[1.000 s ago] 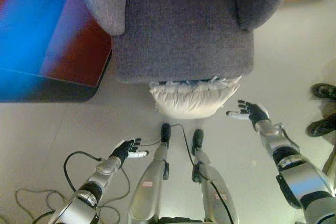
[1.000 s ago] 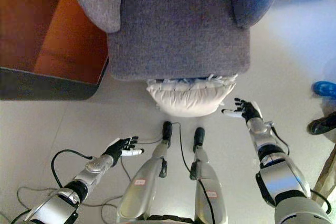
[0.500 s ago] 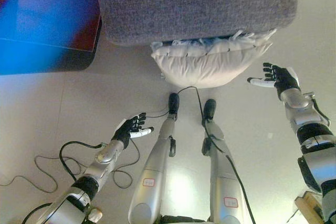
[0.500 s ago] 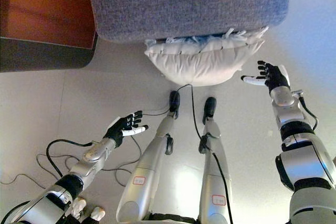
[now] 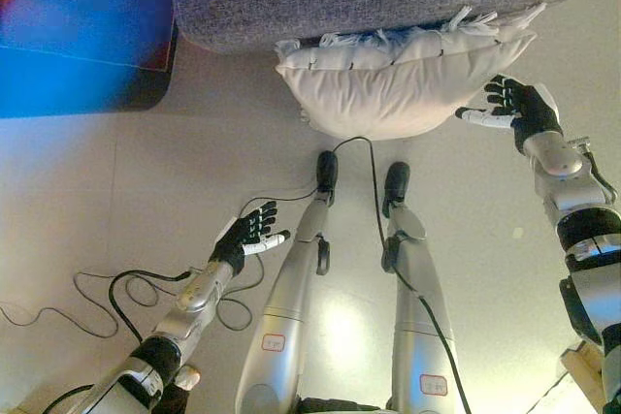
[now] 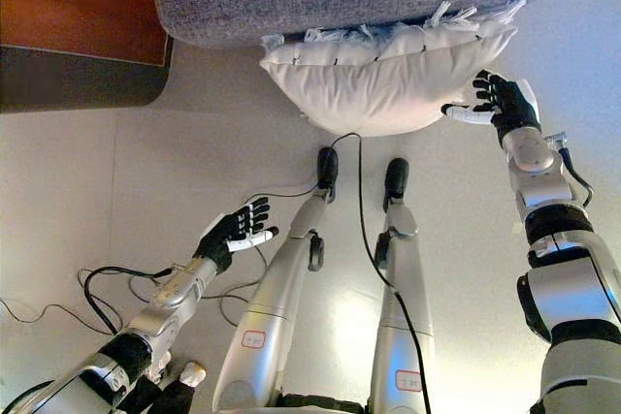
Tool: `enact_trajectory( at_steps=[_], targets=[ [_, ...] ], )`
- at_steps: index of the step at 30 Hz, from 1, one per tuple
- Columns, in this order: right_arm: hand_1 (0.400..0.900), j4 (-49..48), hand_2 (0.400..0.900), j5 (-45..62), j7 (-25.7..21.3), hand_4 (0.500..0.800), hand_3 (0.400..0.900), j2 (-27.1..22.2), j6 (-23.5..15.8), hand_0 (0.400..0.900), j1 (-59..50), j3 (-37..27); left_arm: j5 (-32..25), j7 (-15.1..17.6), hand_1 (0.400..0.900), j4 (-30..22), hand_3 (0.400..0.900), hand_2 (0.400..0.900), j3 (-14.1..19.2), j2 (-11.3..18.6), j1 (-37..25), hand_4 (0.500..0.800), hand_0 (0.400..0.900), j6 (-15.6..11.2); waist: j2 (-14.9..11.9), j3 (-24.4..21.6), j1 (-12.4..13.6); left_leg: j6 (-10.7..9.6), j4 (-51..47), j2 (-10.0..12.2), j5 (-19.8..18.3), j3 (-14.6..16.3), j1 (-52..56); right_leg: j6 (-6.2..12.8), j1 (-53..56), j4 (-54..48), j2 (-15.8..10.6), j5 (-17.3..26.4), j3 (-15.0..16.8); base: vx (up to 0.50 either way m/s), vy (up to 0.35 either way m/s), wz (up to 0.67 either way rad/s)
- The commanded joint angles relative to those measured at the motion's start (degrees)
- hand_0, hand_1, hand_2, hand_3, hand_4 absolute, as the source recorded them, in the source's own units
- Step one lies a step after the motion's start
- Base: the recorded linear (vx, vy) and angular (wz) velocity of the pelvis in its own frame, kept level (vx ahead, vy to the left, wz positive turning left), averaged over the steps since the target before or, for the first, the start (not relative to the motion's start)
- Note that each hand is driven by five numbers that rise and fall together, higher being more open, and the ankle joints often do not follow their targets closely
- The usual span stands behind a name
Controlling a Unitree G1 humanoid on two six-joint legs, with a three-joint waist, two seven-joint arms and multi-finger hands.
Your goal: Pick up the pillow and put it on the sofa.
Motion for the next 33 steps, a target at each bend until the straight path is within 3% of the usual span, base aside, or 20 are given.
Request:
enact_trajectory(
  at_steps=[1, 13, 24, 26, 27, 28, 33],
  targets=[
    [0.9, -4.6, 0.9, 2.2, 1.4, 0.8, 0.9, -10.2, -5.5, 0.9, -3.1, 3.3, -2.6, -0.6, 0.9, -1.8, 0.9, 0.9, 0.0, -1.4, 8.1, 0.8, 0.9, -3.2, 6.2, 0.3, -0.7, -2.7, 1.7, 0.0, -3.3, -1.1, 1.3, 1.24, 2.9, -3.3, 3.0, 0.7, -0.7, 0.0, 0.055, -0.02],
    [0.9, -12.5, 0.9, 8.4, 3.8, 0.8, 0.9, -11.2, -7.0, 0.9, -5.7, 3.2, -3.5, -1.6, 0.9, -2.6, 0.9, 0.9, 0.4, -1.4, 10.3, 0.8, 0.9, -3.8, 6.4, 0.3, -0.8, -2.6, -0.2, -0.5, -4.0, -0.7, 5.3, 1.26, 6.4, -5.5, 3.4, 0.4, -1.4, -0.01, 0.047, -0.06],
    [0.9, -19.5, 0.9, 7.9, 6.3, 0.8, 0.9, -11.7, -8.8, 0.9, -5.6, 4.0, -3.5, -2.3, 0.9, -3.3, 0.9, 0.9, 0.9, -1.0, 11.3, 0.8, 0.9, -2.3, 6.3, 0.3, -0.9, -2.4, -0.1, -0.6, -4.1, -1.0, 5.8, 1.34, 6.7, -5.4, 3.3, 0.2, -1.3, 0.0, 0.008, -0.02],
    [0.586, -19.5, 0.586, 6.9, 6.0, 0.612, 0.586, -11.4, -9.3, 0.586, -6.6, 5.0, -3.4, -2.4, 0.9, -2.9, 0.9, 0.9, 1.0, -1.1, 11.2, 0.8, 0.9, -2.3, 6.3, 0.3, -0.7, -2.4, -0.4, -0.5, -4.1, -1.2, 6.1, 1.37, 6.9, -5.6, 3.3, 0.1, -1.4, 0.0, 0.0, 0.0],
    [0.457, -19.6, 0.457, 6.0, 5.5, 0.534, 0.457, -11.4, -9.5, 0.457, -6.9, 5.4, -3.3, -2.4, 0.9, -2.8, 0.9, 0.9, 1.0, -1.1, 11.2, 0.8, 0.9, -2.3, 6.3, 0.3, -0.7, -2.4, -0.5, -0.6, -4.1, -1.2, 6.2, 1.37, 7.1, -5.6, 3.3, 0.0, -1.5, 0.0, 0.0, 0.0],
    [0.4, -19.6, 0.4, 5.7, 6.0, 0.5, 0.4, -11.4, -9.7, 0.4, -7.2, 5.8, -3.2, -2.2, 0.9, -2.7, 0.9, 0.9, 1.0, -1.2, 11.1, 0.8, 0.9, -2.3, 6.3, 0.3, -0.6, -2.5, -0.5, -0.6, -4.0, -1.3, 6.3, 1.37, 7.2, -5.7, 3.2, 0.0, -1.6, 0.0, 0.0, 0.0],
    [0.4, -19.0, 0.4, 5.6, 7.0, 0.5, 0.4, -11.8, -8.8, 0.4, -8.9, 7.8, -2.9, -2.1, 0.9, -2.6, 0.9, 0.9, 1.1, -1.3, 11.3, 0.8, 0.9, -2.6, 6.6, 0.3, -0.2, -2.4, -1.0, -0.7, -3.8, -1.6, 6.9, 1.2, 7.9, -6.0, 3.2, -0.2, -1.8, 0.0, -0.001, 0.01]
  ],
)
